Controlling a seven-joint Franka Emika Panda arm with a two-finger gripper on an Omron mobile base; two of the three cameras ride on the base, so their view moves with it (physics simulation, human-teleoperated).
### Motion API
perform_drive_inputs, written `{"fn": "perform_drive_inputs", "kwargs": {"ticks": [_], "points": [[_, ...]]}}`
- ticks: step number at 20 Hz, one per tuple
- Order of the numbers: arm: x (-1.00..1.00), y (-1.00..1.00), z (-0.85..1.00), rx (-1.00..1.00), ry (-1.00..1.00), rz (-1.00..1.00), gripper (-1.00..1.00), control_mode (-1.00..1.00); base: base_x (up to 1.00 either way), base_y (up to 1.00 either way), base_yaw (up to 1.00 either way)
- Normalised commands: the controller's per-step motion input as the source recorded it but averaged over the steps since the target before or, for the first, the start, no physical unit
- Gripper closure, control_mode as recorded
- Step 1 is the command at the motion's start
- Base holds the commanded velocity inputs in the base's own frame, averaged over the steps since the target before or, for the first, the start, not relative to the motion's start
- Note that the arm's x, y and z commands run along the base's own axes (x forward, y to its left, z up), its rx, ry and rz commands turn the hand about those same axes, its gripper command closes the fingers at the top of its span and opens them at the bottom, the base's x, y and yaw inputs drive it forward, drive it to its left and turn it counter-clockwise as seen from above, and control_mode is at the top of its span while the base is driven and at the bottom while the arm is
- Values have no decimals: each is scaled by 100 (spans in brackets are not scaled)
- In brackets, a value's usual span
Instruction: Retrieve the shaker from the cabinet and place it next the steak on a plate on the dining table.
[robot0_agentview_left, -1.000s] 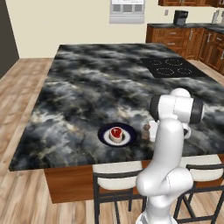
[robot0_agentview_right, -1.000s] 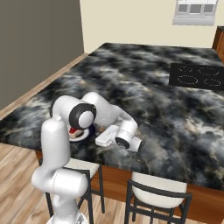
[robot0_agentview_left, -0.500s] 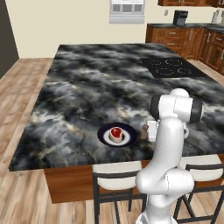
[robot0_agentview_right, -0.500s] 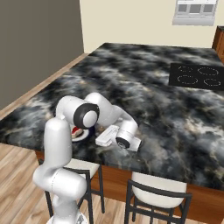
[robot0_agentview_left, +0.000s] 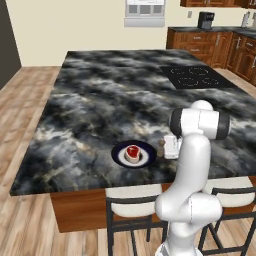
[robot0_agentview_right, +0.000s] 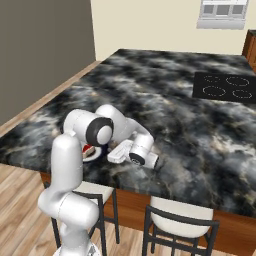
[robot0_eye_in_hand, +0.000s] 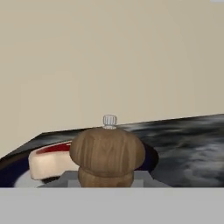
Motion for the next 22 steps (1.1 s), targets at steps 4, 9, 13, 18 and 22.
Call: {"fn": "perform_drive_inputs", "kwargs": {"ticks": [4,9,13,18,22], "points": [[21,0,-23,0,0,0,100,-100,0,0,0],[11,0,-30,0,-1,0,-100,-100,0,0,0],[0,-5,-13,0,-6,0,-100,-100,0,0,0],[-1,-14,-4,0,-1,0,-100,-100,0,0,0],[-13,-20,0,0,0,0,-100,-100,0,0,0]]}}
